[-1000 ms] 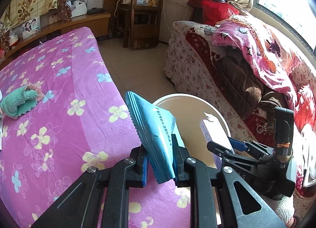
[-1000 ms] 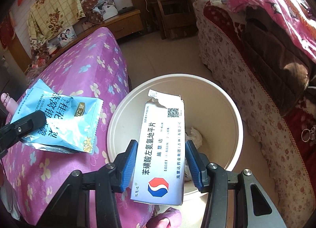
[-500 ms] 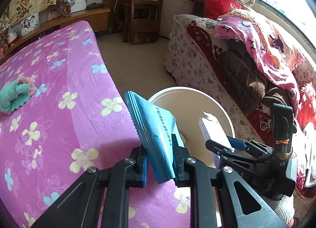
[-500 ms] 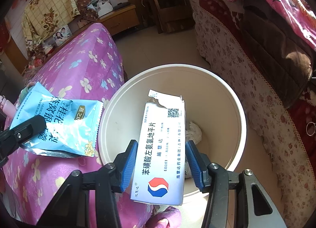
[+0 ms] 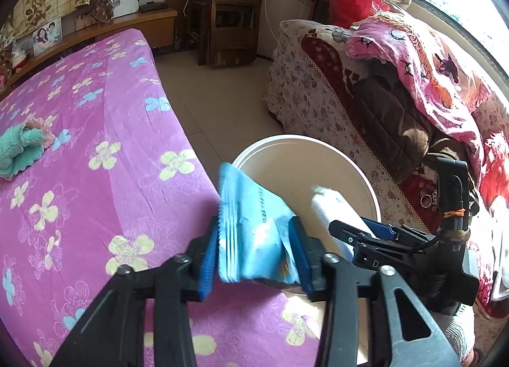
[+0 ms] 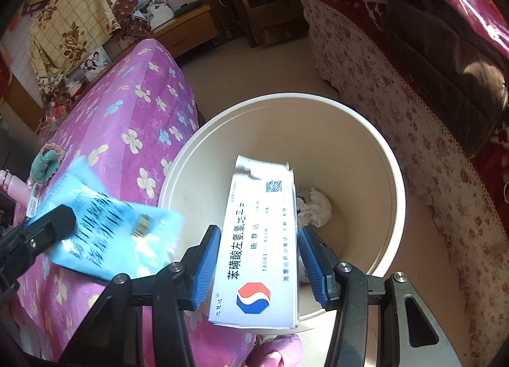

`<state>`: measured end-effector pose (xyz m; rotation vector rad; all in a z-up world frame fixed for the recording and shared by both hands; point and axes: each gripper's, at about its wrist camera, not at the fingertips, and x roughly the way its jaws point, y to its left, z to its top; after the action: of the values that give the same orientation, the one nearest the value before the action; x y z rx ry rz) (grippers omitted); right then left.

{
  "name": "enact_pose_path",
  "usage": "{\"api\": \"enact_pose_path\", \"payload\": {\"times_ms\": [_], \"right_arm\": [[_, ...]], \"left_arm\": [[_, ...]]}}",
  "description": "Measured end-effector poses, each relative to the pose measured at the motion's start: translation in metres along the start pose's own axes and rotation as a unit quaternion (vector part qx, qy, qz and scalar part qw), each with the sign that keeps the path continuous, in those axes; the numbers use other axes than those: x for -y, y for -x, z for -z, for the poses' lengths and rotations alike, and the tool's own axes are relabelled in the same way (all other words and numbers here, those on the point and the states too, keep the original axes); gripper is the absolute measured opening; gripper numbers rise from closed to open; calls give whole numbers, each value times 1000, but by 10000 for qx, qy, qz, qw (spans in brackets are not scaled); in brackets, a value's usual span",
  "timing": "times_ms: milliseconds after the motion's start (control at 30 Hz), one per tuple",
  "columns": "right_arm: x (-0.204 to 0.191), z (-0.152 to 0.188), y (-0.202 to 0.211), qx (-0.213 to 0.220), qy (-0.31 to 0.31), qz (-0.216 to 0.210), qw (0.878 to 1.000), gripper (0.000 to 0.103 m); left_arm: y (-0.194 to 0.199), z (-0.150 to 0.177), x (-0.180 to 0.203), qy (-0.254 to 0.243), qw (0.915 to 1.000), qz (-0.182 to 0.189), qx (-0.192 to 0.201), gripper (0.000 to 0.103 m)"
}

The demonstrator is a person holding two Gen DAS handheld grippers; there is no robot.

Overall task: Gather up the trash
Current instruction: 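Carry the blue bag and medicine box with both grippers over the bucket, then open both grippers to drop the blue bag and medicine box into the bucket, then move both open grippers back over the table trash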

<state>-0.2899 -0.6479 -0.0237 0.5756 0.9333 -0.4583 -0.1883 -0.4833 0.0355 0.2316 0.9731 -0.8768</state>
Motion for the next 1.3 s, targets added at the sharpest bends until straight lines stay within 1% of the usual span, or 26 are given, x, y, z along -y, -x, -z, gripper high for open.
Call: {"api": "enact_pose_path", "payload": {"times_ms": [67,300,567,700,967,1033,1067,1100,1200,1300], "right_arm": [[0,1,2,32,-15,-20,10000,61],[-5,1,6,45,26,-32,10000,61],[-19,3,14,78,179,-43,9998,62],[-31,4,20,119,300,-52,9995,62],[-65,4,35,238,575,-197,9979,62],[-77,4,38,270,649,-258,9972,62],[-84,4,39,281,692,-288,9968,62],[-92,4,41,296,751,-324,9962,62],[-112,6,41,303,894,-399,9947,65],[-132,8,38,244,1029,-476,9933,65]], "left_arm": [[0,1,-2,16,10000,-13,-21,46],[6,3,-8,0,9999,-125,29,47],[16,7,-17,-42,9994,-320,126,47],[22,9,-25,16,9991,-385,173,47],[42,15,-51,122,9976,-608,319,53],[49,17,-60,194,9971,-641,351,58],[52,18,-66,240,9969,-647,375,63],[55,19,-69,273,9967,-656,398,64],[66,24,-88,378,9954,-763,440,65],[78,30,-113,496,9935,-916,452,65]]}}
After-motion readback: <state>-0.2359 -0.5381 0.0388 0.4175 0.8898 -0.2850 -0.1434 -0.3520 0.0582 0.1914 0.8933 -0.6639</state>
